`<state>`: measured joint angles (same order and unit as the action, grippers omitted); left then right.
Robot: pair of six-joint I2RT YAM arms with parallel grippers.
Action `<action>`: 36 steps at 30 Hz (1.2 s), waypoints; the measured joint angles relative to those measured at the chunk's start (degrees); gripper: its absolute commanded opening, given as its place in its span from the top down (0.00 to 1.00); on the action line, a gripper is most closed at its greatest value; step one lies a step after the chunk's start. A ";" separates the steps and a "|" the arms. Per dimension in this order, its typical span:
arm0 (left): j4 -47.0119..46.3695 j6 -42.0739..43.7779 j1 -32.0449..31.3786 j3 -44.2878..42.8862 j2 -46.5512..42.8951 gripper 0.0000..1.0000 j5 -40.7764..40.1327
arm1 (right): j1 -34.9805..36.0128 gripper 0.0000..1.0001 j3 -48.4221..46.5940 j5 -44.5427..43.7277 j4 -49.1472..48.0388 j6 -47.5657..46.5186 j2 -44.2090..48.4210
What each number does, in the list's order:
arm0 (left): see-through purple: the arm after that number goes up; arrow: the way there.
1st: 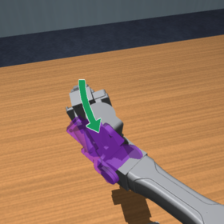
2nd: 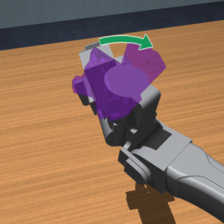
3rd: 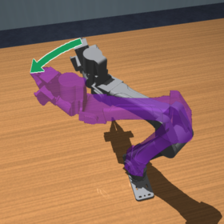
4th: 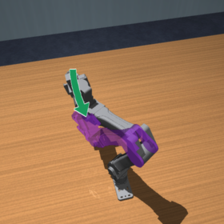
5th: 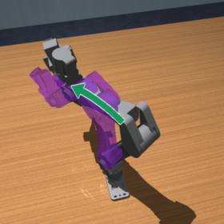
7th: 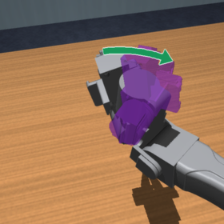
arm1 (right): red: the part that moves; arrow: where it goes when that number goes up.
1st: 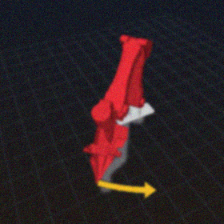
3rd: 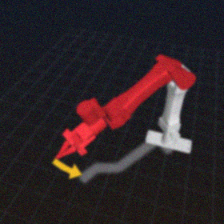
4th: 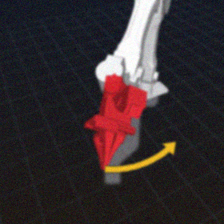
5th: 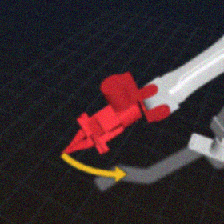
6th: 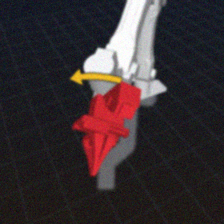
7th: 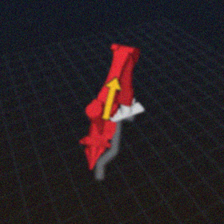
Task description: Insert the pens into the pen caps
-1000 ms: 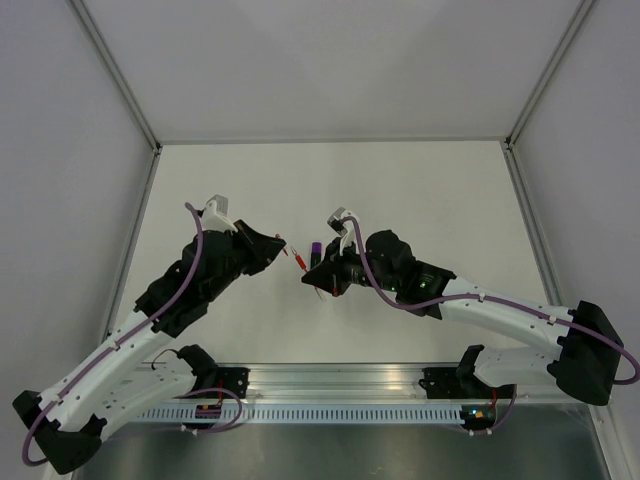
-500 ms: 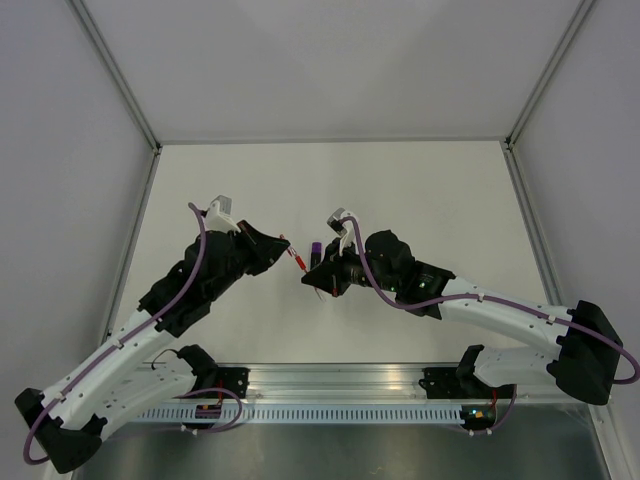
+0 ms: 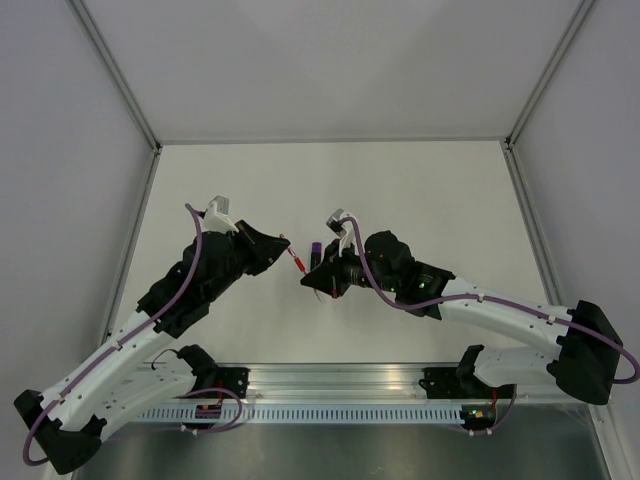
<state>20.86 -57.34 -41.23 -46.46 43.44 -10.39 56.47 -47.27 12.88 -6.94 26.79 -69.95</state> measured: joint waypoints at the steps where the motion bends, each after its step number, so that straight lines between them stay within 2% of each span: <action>1: 0.00 -0.13 0.00 0.00 -0.02 0.98 0.02 | 0.02 1.00 0.00 -0.02 0.00 0.00 0.00; 36: -0.46 -2.73 0.00 1.22 -1.92 0.98 0.13 | 0.44 1.00 0.00 0.63 0.07 0.02 0.87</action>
<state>20.40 -60.07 -41.23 -45.23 41.52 -10.26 56.90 -47.27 13.52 -6.87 26.81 -69.08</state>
